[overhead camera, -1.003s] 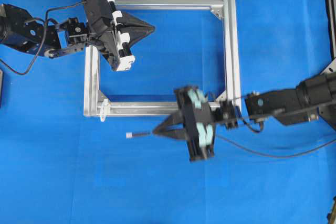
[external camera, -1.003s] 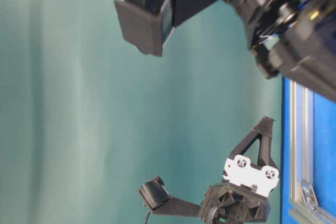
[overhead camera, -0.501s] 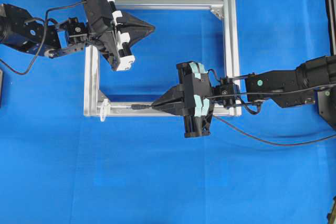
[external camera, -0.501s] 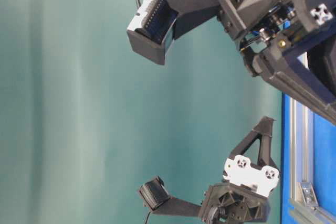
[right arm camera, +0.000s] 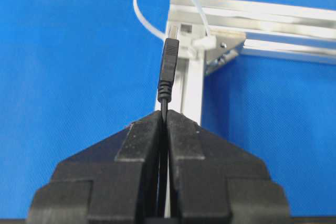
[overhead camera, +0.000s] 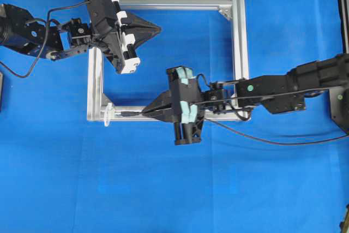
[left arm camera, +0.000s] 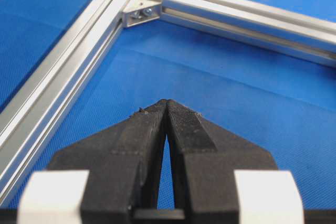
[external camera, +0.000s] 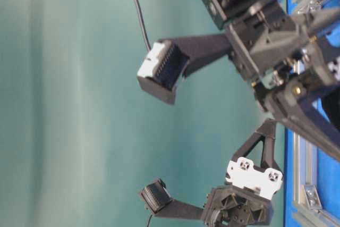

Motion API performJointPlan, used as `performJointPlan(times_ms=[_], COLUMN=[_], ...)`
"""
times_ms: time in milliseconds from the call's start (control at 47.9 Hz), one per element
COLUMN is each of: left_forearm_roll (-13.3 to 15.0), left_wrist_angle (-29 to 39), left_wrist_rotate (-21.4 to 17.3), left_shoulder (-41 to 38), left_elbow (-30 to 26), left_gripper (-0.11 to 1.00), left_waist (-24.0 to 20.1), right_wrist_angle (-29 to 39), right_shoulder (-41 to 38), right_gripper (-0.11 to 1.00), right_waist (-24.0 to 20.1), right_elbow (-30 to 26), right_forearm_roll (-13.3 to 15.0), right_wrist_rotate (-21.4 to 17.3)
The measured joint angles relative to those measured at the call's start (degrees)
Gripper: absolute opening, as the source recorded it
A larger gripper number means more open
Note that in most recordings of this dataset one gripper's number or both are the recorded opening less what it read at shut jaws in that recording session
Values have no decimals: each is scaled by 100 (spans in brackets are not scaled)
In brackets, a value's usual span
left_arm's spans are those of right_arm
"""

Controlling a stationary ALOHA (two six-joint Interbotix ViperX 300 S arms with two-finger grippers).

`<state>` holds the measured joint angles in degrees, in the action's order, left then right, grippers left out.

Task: Insert the wire through the string loop located on the left side.
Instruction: 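Move the right gripper left toward the white zip-tie loop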

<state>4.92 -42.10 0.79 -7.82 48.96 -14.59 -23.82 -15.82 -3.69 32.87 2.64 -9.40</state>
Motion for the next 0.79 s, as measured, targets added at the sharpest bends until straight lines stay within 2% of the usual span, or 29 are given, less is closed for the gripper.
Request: performJointPlan(times_ms=[794], left_forearm_roll=[0], left_wrist_angle=[0], left_wrist_rotate=[0], left_shoulder=[0], left_elbow=[0], left_gripper=[0], left_waist=[9], right_wrist_angle=[35], right_shoulder=[-18], right_gripper=[0], right_waist=[0], right_elbow=[-70], right_forearm_roll=[9], right_wrist_rotate=[9])
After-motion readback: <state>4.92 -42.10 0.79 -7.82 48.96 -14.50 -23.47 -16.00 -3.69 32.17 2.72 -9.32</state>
